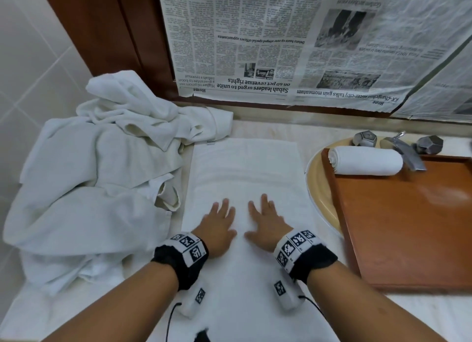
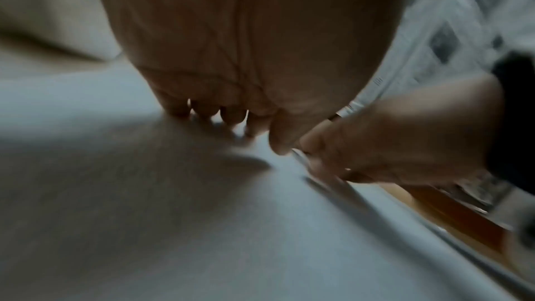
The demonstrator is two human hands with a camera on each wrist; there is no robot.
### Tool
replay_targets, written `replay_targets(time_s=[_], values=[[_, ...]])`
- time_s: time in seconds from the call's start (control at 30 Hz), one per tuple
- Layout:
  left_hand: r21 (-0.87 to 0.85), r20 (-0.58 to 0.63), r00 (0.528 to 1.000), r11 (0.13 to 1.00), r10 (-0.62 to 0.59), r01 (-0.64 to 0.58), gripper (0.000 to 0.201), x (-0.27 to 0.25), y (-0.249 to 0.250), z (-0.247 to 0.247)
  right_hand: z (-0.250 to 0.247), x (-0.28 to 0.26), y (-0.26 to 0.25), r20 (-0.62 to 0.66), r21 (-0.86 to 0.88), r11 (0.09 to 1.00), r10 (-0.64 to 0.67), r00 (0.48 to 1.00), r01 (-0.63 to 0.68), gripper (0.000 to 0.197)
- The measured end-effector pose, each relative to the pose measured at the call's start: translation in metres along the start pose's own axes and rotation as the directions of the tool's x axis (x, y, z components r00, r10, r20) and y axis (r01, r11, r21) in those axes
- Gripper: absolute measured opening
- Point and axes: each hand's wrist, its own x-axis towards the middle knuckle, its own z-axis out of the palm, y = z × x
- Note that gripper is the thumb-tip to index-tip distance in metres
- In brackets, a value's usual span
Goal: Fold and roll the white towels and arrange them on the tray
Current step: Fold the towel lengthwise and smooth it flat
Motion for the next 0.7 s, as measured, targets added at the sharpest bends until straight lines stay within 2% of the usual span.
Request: replay_targets(time_s=[0.07, 0.2, 0.27, 0.33, 0.4, 0.47, 0.5, 0.6, 0.7], values=[[-0.003, -0.019, 0.999, 0.999, -0.037, 0.037, 0.058, 0.006, -0.008, -0.003, 0.002, 0.004, 0.015, -0.008, -0.062, 0.998, -0.016, 1.000, 0.016, 0.079], [-0.023, -0.024, 0.984, 0.984, -0.176, 0.175, 0.056, 0.028, -0.022, -0.039, -0.032, 0.018, 0.050, -0.100, -0.024, 0.979, 0.198, 0.975, -0.202, 0.075], [-0.062, -0.076, 0.981, 0.983, -0.177, 0.173, 0.053, 0.030, -0.013, -0.056, -0.044, 0.013, 0.052, -0.123, 0.018, 0.973, 0.230, 0.965, -0.229, 0.072], [-0.072, -0.143, 0.987, 0.995, -0.075, 0.065, 0.055, 0.023, 0.001, -0.053, -0.041, -0.002, 0.040, -0.132, 0.035, 0.991, 0.134, 0.982, -0.131, 0.072], [-0.012, -0.058, 0.996, 0.997, 0.072, -0.073, 0.058, 0.006, 0.015, -0.028, -0.023, -0.020, 0.026, -0.034, 0.016, 1.000, -0.009, 0.999, 0.010, 0.074], [0.067, 0.060, 0.993, 0.992, 0.104, -0.108, 0.060, -0.008, 0.010, 0.002, 0.001, -0.032, 0.024, 0.102, -0.020, 0.997, -0.070, 0.992, 0.072, 0.076], [0.101, 0.049, 0.995, 0.991, 0.087, -0.092, 0.061, -0.010, 0.000, 0.011, 0.007, -0.033, 0.030, 0.122, -0.033, 0.997, -0.065, 0.990, 0.069, 0.076], [0.099, -0.082, 0.996, 0.994, -0.035, 0.043, 0.060, 0.001, -0.034, 0.011, -0.002, -0.018, 0.057, 0.029, 0.007, 0.998, 0.060, 0.998, -0.060, 0.073], [-0.010, -0.117, 0.985, 0.991, -0.130, 0.130, 0.058, 0.012, -0.044, -0.012, -0.023, -0.010, 0.071, -0.030, 0.059, 0.982, 0.182, 0.983, -0.180, 0.071]])
